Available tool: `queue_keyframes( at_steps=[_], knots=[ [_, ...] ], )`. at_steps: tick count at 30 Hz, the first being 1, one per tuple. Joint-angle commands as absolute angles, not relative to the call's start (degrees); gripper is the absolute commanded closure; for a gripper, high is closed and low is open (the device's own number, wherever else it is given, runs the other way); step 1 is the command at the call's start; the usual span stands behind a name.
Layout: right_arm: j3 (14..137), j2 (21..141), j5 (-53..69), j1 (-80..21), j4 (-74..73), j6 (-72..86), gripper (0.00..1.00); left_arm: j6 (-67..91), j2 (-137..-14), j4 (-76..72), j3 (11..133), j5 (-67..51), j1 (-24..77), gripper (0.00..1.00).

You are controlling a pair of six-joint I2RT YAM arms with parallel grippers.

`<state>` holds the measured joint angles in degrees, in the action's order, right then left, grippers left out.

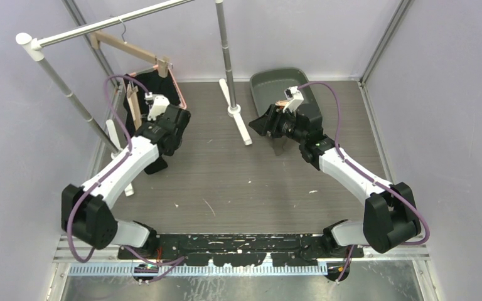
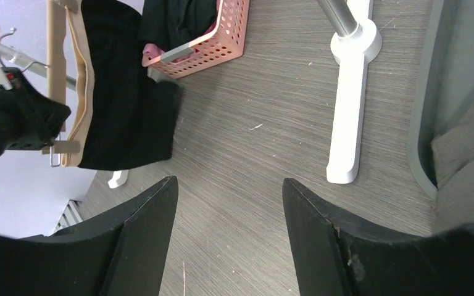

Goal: Clip the underwear to the hanger
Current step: Pick up the hanger at the center of the board, then place the hanger on the clothesline.

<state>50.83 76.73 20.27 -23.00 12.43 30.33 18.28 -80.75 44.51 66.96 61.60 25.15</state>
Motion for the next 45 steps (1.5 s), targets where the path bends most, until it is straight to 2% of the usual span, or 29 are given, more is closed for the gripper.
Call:
queue_keyframes(
  at_steps=[1, 10, 19, 29, 37, 45],
  knots=[
    [50.8, 75.0, 20.9, -22.8, 16.0, 30.8, 0.31, 19.6, -74.5, 46.9, 66.4, 55.7, 25.4, 1.00],
    [50.5, 74.2, 21.1, -22.8, 16.1, 30.7, 0.31, 22.0, -63.5, 48.7, 65.3, 44.5, 24.5, 1.00],
    [50.3, 73.2, 21.7, -22.8, 16.1, 30.8, 0.31, 23.1, -52.9, 47.5, 65.7, 35.1, 17.5, 1.00],
    [50.2, 71.9, 21.9, -22.8, 16.1, 30.7, 0.31, 22.8, -49.6, 45.2, 69.1, 33.2, 10.8, 1.00],
    [52.7, 73.3, 22.8, -22.8, 14.3, 29.8, 0.32, 19.8, -55.5, 44.8, 77.1, 38.3, 10.1, 1.00],
    [55.7, 71.9, 25.2, -22.8, 7.7, 27.3, 0.31, 17.1, -53.6, 44.3, 80.1, 44.3, 10.1, 1.00]
  ],
)
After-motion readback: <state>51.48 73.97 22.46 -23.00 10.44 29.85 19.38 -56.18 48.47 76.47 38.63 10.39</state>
